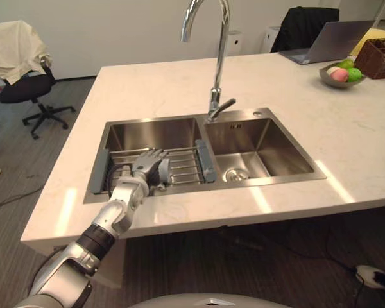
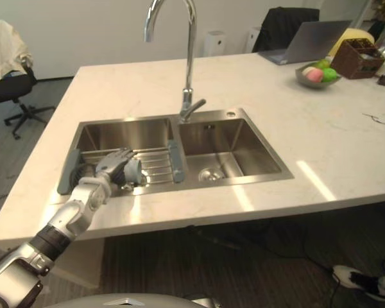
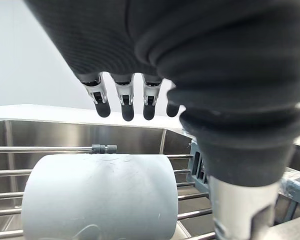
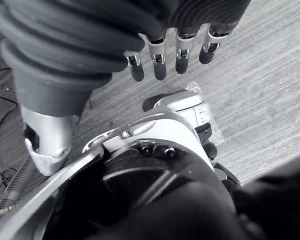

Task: Walk over to the sink, pick up the cup, carry it to the dishwasher, place the cup inside the dishwasher, then close the dishwasher door

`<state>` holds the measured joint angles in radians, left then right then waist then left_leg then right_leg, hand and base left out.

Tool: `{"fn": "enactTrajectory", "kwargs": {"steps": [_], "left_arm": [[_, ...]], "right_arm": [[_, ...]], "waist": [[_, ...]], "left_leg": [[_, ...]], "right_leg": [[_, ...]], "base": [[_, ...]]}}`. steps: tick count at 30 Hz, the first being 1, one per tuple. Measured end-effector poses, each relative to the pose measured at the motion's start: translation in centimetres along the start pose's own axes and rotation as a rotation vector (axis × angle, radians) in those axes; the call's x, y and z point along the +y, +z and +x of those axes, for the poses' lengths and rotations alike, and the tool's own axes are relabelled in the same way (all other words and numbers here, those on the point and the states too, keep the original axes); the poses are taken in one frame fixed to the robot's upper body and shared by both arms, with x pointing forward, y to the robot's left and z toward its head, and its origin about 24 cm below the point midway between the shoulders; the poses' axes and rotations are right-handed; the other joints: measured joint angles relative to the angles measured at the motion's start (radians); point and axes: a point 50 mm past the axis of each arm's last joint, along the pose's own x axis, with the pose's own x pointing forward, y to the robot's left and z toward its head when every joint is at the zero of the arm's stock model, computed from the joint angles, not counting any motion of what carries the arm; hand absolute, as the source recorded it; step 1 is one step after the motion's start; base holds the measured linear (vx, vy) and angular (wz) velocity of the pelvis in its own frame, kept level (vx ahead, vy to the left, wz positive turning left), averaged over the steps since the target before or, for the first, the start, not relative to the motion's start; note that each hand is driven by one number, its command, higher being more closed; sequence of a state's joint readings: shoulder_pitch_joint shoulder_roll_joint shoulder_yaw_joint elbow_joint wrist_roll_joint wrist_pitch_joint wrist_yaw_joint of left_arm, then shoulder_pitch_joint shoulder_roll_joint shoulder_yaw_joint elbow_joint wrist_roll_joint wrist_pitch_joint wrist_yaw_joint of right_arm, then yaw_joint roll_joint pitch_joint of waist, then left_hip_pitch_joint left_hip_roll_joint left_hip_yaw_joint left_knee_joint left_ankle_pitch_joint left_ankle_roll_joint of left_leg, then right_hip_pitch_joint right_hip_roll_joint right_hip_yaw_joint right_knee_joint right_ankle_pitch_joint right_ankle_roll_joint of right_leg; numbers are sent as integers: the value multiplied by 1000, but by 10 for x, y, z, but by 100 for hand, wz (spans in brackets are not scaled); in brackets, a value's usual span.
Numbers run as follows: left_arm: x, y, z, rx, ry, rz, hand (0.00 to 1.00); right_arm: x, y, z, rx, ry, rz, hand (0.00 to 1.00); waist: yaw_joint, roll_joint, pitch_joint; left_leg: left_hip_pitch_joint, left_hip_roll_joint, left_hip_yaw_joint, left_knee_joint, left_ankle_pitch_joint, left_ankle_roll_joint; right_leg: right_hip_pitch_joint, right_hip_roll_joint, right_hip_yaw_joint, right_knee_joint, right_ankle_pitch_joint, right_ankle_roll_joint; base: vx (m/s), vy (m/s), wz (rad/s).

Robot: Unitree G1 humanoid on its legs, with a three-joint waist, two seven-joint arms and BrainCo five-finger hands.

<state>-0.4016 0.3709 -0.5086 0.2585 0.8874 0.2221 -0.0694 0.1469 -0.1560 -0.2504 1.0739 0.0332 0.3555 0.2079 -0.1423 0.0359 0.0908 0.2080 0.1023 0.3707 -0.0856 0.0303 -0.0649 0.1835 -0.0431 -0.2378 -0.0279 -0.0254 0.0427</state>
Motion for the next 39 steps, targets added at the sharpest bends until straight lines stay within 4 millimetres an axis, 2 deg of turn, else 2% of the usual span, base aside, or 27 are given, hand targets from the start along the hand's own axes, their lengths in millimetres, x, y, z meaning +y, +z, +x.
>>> {"fn": "enactTrajectory", "kwargs": {"steps": [7,9,15,24,32,39], "left_arm": [[-6,-15,2,74,35,-35,0],[-8,-24,2,115,42,-56,0],[5,-43,2,183,130,-158,0],[21,-47,9,176,157,-145,0],[6,-56,9,205,81,-118,0],[3,-59,8,217,66,-38,0]], "right_arm": [[1,-1,0,25,0,5,0],[2,-1,0,34,3,12,0],[2,-1,0,37,0,13,0],[3,1,-1,25,1,10,0],[3,1,-1,22,-3,-7,0],[3,1,0,9,-4,-11,0]], "waist": [[0,-7,-12],[1,-8,-12],[-2,-8,-12],[-5,-8,-12],[-17,-8,-12],[-19,-8,-12]], "left_leg": [[-18,-7,-12,0,-2,3],[-20,-10,-12,0,-3,3],[-22,-10,-12,0,-3,2],[-24,-10,-3,0,-3,3],[-24,-10,13,0,-3,3],[-20,-8,18,0,-4,3]], "right_leg": [[2,-3,-15,-20,19,0],[2,-2,-16,-25,19,0],[3,-1,-18,-30,20,-1],[-3,-1,-4,-36,30,-3],[-6,0,8,-46,40,-3],[-5,3,15,-45,41,-5]], "base": [[30,0,5],[16,-2,1],[0,0,0],[-21,-5,-4],[-1,-8,-5],[-3,-4,-1]]}}
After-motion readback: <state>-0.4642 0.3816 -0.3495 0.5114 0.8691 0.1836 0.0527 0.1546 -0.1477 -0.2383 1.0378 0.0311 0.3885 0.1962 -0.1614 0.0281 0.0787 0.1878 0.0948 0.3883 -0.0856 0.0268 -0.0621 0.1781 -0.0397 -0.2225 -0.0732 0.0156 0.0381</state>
